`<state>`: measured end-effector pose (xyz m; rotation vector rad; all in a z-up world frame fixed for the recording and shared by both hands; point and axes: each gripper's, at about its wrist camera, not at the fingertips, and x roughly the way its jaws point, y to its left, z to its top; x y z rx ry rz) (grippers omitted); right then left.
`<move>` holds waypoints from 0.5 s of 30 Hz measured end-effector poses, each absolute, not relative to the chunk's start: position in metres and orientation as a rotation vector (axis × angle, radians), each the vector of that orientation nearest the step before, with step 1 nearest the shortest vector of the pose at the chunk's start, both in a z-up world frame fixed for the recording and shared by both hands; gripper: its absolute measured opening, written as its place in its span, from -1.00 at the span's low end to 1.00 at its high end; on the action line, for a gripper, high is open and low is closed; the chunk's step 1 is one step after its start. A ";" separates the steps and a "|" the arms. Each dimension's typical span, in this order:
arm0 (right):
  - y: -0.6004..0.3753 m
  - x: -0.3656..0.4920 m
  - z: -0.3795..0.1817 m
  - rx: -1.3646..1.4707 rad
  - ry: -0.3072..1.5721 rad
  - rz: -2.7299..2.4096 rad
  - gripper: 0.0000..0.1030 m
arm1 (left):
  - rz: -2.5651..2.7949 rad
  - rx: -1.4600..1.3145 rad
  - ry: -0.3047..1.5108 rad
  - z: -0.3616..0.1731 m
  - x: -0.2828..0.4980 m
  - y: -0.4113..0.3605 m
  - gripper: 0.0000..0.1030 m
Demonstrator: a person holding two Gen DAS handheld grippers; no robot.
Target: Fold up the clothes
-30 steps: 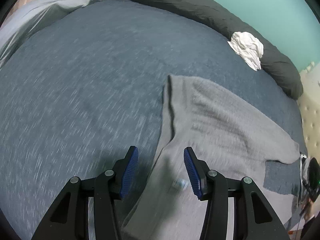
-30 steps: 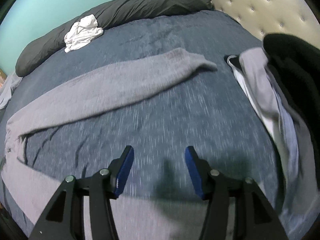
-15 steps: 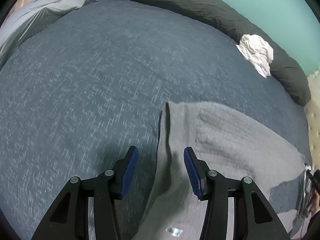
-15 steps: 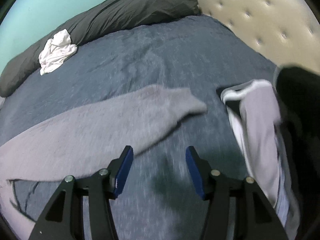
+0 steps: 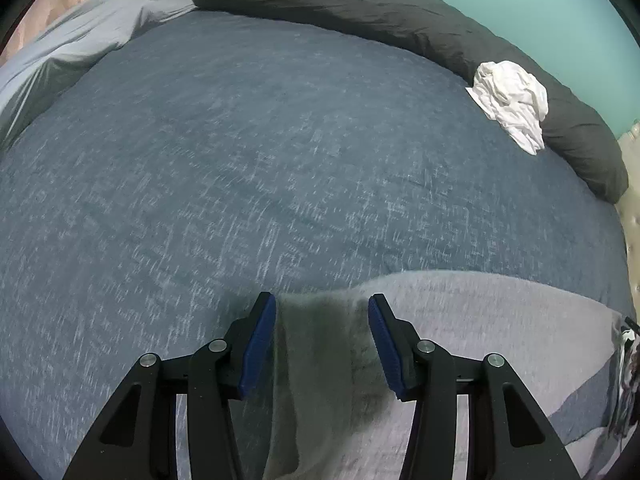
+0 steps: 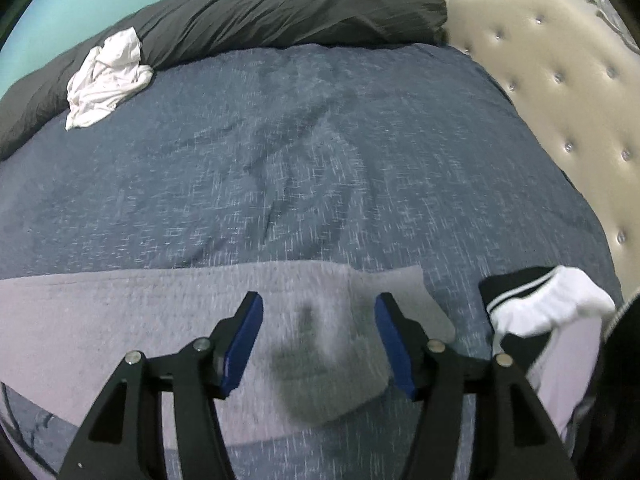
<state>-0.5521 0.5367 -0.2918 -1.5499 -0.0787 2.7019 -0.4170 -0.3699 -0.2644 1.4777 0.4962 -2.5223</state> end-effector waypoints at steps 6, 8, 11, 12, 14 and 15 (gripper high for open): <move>0.529 -0.565 -0.302 -1.582 -0.168 2.727 0.16 | -2.522 1.505 0.482 -0.276 -0.426 -0.364 0.05; 0.530 -0.570 -0.304 -1.578 -0.190 2.723 0.16 | -2.518 1.514 0.483 -0.280 -0.427 -0.362 0.06; 0.528 -0.577 -0.309 -1.589 -0.242 2.718 0.16 | -2.516 1.522 0.463 -0.284 -0.429 -0.360 0.07; 0.528 -0.579 -0.311 -1.592 -0.276 2.712 0.16 | -2.517 1.525 0.459 -0.286 -0.430 -0.360 0.07; 0.526 -0.584 -0.317 -1.599 -0.383 2.683 0.16 | -2.516 1.530 0.450 -0.288 -0.432 -0.359 0.07; 0.528 -0.584 -0.320 -1.602 -0.396 2.679 0.16 | -2.515 1.534 0.447 -0.290 -0.433 -0.359 0.07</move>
